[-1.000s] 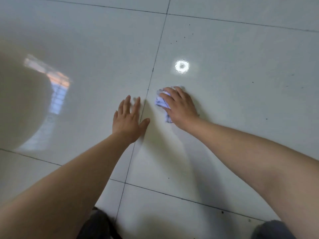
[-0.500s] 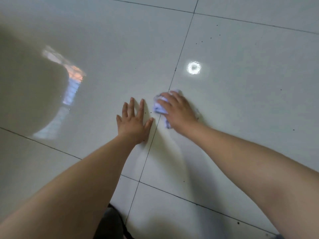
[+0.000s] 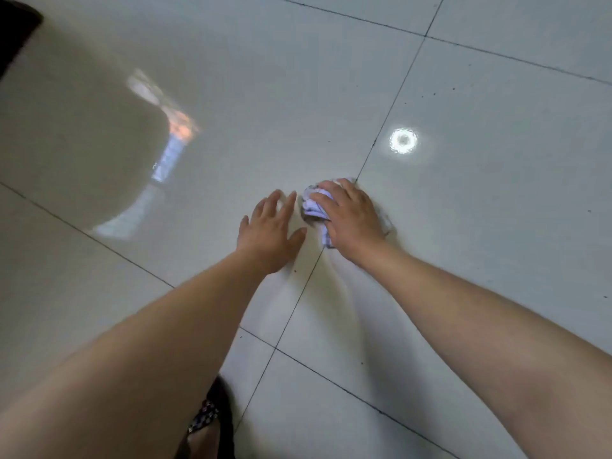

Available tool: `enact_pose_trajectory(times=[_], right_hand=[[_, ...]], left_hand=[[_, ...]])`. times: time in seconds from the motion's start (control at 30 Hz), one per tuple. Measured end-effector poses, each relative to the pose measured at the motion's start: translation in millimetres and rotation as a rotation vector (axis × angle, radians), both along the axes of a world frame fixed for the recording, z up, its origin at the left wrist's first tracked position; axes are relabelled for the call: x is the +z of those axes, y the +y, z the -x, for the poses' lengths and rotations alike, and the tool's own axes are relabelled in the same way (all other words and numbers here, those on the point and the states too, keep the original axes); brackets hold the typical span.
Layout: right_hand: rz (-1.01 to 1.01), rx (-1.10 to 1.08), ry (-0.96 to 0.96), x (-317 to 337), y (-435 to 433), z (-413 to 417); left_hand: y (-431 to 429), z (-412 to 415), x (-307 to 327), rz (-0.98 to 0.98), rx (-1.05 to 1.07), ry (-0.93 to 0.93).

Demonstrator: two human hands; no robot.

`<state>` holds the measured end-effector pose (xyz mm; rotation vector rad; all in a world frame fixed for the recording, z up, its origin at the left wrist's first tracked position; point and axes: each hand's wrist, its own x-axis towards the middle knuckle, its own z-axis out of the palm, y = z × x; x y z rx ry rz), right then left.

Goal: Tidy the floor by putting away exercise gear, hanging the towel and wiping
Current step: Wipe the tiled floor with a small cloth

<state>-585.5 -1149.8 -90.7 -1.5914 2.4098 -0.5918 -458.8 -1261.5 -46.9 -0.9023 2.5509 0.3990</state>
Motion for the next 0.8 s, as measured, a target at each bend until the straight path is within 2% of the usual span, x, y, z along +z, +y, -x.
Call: enact_pose_trajectory(times=[0.07, 0.2, 0.3, 0.37, 0.47, 0.63, 0.8], right_hand=[[0.023, -0.027, -0.036, 3.1, 1.2, -4.0], [0.161, -0.158, -0.127, 29.3, -11.4, -11.8], [0.197, -0.211, -0.234, 53.5, -27.6, -19.7], [0.218, -0.234, -0.274, 66.2, -38.7, -22.9], [0.182, -0.248, -0.326, 78.6, -53.4, -27.7], [0.094, -0.280, -0.368, 72.7, -81.8, -47.7], [0.021, -0.242, -0.323, 56.3, -127.2, -73.2]], left_hand=[[-16.8, -7.9, 11.8, 0.016, -0.047, -0.048], [-71.6, -15.9, 49.7, 0.148, -0.351, -0.205], [-98.8, -21.3, 71.6, 0.129, -0.391, -0.227], [-108.7, -28.1, 78.4, 0.089, -0.361, -0.194], [-117.4, -38.4, 74.8, 0.033, -0.228, -0.041], [-136.1, -65.0, 33.8, -0.007, -0.017, 0.240], [-172.2, -114.1, -7.2, 0.046, 0.139, 0.348]])
